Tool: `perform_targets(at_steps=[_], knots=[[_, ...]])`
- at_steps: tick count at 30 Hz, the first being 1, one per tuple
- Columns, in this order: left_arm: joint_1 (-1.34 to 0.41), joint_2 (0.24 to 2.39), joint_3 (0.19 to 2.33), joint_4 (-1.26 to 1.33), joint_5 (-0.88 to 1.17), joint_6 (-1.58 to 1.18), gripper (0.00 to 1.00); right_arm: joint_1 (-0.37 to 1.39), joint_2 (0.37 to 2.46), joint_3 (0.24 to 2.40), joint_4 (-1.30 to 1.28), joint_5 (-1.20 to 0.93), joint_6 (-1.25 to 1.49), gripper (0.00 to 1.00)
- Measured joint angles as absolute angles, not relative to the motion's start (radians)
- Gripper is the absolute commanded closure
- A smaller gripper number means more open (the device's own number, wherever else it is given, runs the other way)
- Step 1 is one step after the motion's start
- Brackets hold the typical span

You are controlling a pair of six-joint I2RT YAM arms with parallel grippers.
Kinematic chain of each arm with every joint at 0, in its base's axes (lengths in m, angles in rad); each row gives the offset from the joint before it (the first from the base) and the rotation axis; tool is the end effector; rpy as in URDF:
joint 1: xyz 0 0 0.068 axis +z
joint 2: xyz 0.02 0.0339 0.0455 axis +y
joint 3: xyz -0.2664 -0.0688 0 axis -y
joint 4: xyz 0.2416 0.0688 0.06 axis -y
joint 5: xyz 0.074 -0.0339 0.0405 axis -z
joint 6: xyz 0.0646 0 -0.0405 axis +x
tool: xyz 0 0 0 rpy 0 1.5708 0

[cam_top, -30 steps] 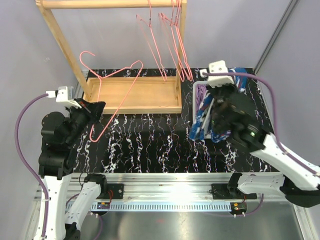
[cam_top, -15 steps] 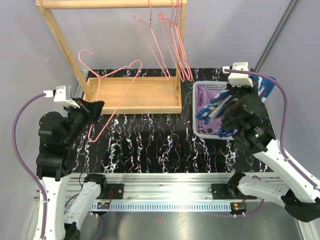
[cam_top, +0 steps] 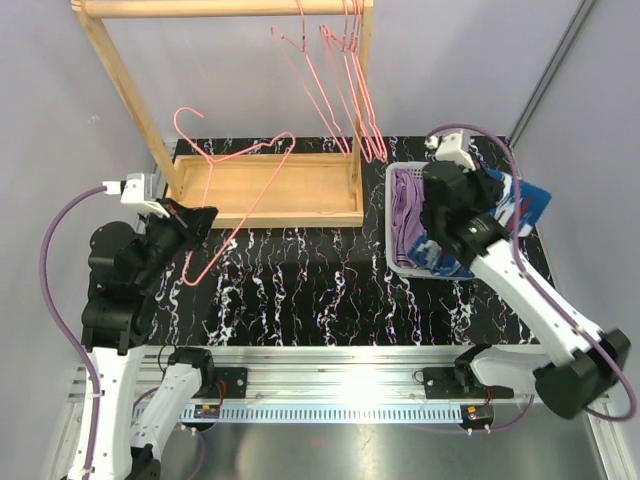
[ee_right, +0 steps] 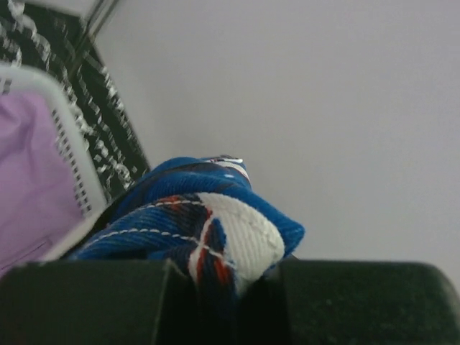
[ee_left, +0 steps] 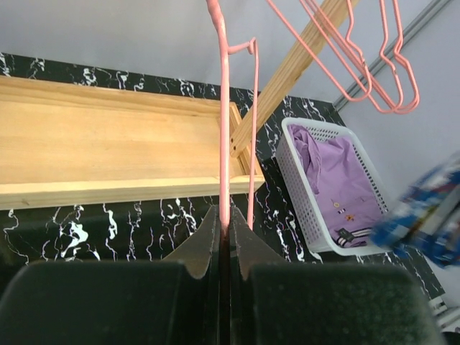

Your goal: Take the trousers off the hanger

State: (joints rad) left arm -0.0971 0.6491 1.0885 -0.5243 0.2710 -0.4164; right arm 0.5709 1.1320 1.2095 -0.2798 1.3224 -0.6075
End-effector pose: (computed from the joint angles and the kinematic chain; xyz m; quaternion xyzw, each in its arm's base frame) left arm 0.1343 -0.0305 0.4201 -0.0258 0.7350 -0.2664 0.6230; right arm 0.2283 0.0722 0.4151 -0.0172 0.7242 -0.4849 0.4901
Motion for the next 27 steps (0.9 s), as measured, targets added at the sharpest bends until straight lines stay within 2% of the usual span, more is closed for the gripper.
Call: perform_targets(at_steps=[7,16,27], knots=[[-0.097,0.636,1.069,-0.533,0.285,-0.388,1.0,0.521,1.349,1.191,-0.521,1.201,-0.265,1.0],[-0.097,0.617,1.064,-0.529,0.287,-0.374,1.0,0.52,1.093,1.187,-0.463,1.176,-0.27,1.0],[-0.097,0.617,1.056,-0.53,0.277,-0.358,1.0,0.52,0.984,1.269,-0.618,1.189,-0.319,1.0]])
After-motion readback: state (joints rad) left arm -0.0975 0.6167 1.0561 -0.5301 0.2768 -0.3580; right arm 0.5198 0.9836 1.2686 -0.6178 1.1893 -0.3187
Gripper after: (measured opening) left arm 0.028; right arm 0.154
